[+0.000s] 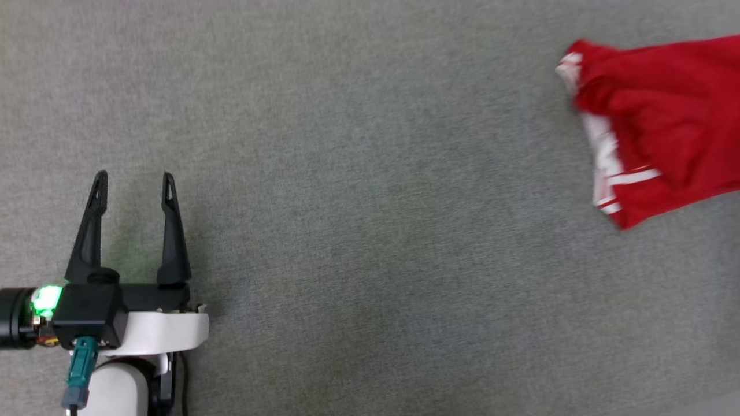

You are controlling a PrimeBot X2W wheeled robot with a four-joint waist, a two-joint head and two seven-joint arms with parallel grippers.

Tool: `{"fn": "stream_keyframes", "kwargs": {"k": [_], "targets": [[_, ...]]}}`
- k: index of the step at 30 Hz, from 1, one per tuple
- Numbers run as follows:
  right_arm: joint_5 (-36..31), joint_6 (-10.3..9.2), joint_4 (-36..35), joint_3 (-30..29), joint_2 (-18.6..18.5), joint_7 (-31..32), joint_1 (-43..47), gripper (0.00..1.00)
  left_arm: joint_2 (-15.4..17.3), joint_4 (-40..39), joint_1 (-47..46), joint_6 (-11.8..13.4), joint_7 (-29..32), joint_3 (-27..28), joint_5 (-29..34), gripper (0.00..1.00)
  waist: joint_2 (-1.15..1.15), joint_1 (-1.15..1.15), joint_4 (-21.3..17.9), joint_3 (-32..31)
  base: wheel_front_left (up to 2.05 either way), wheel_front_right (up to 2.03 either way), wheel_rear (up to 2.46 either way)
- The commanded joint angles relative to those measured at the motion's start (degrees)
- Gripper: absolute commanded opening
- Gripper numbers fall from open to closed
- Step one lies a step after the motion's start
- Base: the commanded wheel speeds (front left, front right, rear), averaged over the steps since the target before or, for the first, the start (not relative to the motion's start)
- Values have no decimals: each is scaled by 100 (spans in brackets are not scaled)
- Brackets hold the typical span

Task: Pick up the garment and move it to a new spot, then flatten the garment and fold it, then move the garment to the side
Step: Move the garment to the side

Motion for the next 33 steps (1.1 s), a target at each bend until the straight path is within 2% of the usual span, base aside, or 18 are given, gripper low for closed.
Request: {"fn": "stream_keyframes", "kwargs": {"k": [1,10,18,19,20,25,33], "targets": [[-48,-9,64,-136,-80,-20,-136,0,14,-47,-107,3,-12,-13,9,100,0,-1,155,288,0,0,0],[-510,-10,437,-1169,-257,161,-449,0,103,-311,-339,65,-12,-22,4,100,0,-1,298,763,0,0,0],[-931,-9,788,-1829,67,168,-558,0,114,-366,-402,121,-12,-54,-11,100,0,-1,400,855,0,0,0],[-1004,-9,814,-1885,119,131,-549,80,114,-353,-403,128,-12,-49,-18,100,0,-1,411,841,0,0,0],[-1090,-9,845,-1965,160,67,-548,100,108,-345,-400,139,-12,-45,-26,100,0,-1,423,812,0,0,0],[-1435,-9,842,-2056,314,-219,-311,100,41,-246,-262,195,-12,-40,-78,100,0,-1,500,477,0,0,0],[-1458,-9,195,-1928,636,-1338,167,100,-118,-39,191,239,-12,-1,-217,100,0,-1,585,-368,0,0,0]]}}
